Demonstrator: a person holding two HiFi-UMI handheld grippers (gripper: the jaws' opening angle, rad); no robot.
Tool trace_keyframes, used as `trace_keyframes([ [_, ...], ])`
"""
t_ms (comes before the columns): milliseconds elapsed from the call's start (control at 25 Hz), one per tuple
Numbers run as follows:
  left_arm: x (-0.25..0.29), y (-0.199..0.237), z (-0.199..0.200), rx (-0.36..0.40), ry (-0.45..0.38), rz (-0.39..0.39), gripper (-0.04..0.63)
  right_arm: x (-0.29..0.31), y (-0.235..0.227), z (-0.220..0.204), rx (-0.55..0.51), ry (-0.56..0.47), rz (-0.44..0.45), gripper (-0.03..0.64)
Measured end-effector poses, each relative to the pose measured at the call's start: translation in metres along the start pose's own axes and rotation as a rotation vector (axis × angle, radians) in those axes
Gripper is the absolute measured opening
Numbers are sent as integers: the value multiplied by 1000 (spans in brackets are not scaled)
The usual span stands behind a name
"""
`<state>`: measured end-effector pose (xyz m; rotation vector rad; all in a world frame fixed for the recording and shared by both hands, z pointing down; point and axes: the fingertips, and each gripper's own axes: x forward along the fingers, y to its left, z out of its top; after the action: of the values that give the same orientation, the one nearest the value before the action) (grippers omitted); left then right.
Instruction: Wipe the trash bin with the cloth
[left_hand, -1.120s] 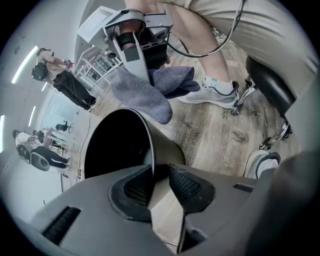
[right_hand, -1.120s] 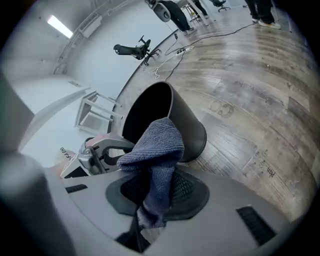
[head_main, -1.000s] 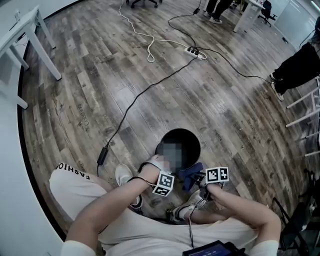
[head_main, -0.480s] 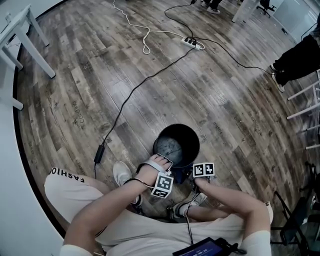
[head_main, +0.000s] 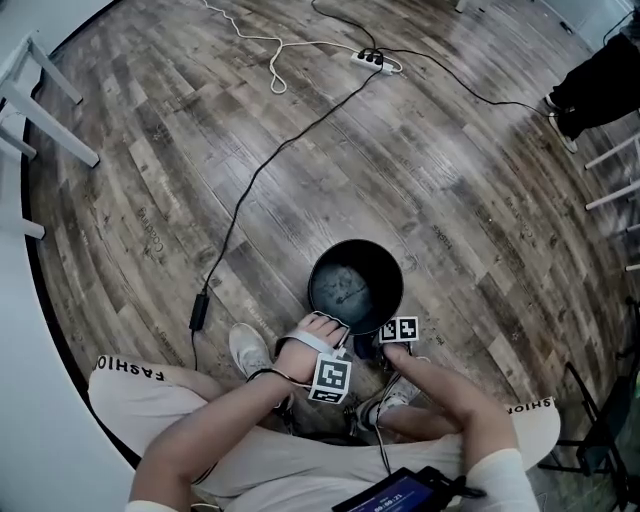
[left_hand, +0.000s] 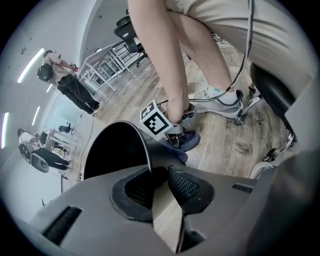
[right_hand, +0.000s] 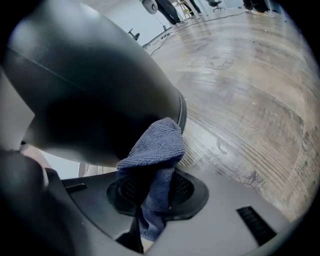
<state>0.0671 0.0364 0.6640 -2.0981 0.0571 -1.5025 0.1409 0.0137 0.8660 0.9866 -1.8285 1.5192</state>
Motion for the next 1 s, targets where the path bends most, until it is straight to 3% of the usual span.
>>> trace_keyframes([
  [120,1,1,0,-3,10,-3,98,-1,0,1,3,11,-7,78],
  [280,1,1,4,-34,-16,7,99,-21,-2,7,33,70,-79,78],
  [400,-3,-1,3,-76,-32,-11,139,-51,6,23,15,50,-84,78],
  [680,0,4,-34,-55,64,-7,173,-141,63,32,38,2,-8,78],
  [880,0,3,-37,2,69,10,161,-185,127,19,19,8,98,78],
  [1000,0,1,-39,13,72,7,153,-188,143,17,7,2,120,78],
])
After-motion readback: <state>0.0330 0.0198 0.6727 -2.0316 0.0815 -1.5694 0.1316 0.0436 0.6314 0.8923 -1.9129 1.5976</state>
